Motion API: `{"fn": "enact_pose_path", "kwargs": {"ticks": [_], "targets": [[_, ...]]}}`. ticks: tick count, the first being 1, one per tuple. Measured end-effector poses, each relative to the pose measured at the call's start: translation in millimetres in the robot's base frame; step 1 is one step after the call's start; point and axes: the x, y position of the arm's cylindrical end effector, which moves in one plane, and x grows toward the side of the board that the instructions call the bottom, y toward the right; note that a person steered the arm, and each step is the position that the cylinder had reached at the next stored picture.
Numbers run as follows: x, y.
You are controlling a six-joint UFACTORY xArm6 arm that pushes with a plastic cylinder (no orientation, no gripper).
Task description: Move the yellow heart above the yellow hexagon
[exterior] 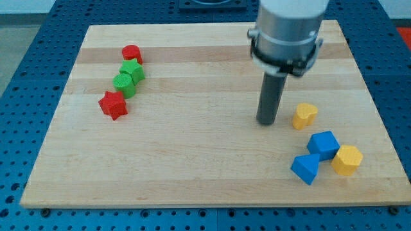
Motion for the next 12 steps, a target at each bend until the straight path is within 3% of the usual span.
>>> {"fn": "enact_pose_path", "kwargs": {"ticks": [1,5,7,8,9,12], "targets": [[-6.6,39.7],[15.1,106.3],[0.2,109.5],[-41.2,79.7],[-29.0,47.7],[22.8,56.2]]}}
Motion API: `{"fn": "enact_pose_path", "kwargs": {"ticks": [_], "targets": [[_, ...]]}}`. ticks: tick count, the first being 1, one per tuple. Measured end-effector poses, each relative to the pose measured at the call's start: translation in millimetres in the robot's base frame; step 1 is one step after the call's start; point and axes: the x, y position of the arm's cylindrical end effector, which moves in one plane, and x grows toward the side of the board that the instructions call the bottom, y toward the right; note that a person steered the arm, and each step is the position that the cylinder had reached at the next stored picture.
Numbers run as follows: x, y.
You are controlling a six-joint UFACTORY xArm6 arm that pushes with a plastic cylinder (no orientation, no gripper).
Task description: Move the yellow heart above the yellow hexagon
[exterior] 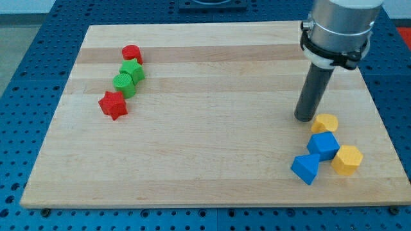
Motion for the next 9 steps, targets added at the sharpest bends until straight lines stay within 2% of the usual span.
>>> {"fn": "enact_pose_path", "kwargs": {"ticks": [3,5,6,7,8,9], "targets": [[33.7,14.5],[19.3,9.8],[14.4,-20.9],[49.0,-50.5],[52.0,-69.8],[95.8,-81.7]]}}
